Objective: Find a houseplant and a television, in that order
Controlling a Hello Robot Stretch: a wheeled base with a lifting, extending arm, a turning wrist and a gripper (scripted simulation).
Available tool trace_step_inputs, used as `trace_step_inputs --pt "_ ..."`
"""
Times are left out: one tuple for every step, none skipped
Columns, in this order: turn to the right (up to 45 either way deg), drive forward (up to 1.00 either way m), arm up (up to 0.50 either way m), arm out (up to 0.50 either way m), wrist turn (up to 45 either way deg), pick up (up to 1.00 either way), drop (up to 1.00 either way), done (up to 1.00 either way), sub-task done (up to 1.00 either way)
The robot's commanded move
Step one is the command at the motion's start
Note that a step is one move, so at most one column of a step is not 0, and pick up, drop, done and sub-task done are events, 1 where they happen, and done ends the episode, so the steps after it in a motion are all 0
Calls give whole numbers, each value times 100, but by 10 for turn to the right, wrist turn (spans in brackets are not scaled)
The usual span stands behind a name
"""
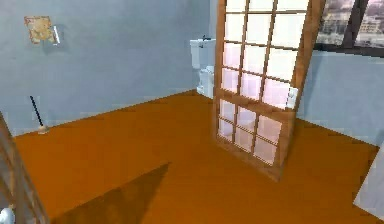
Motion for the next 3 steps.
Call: trace_step_inputs --pt "60 0 0 0 0 0 0 0 0" --pt "0 55 0 0 0 0 0 0 0" --pt "-450 0 0 0 0 0 0 0 0"
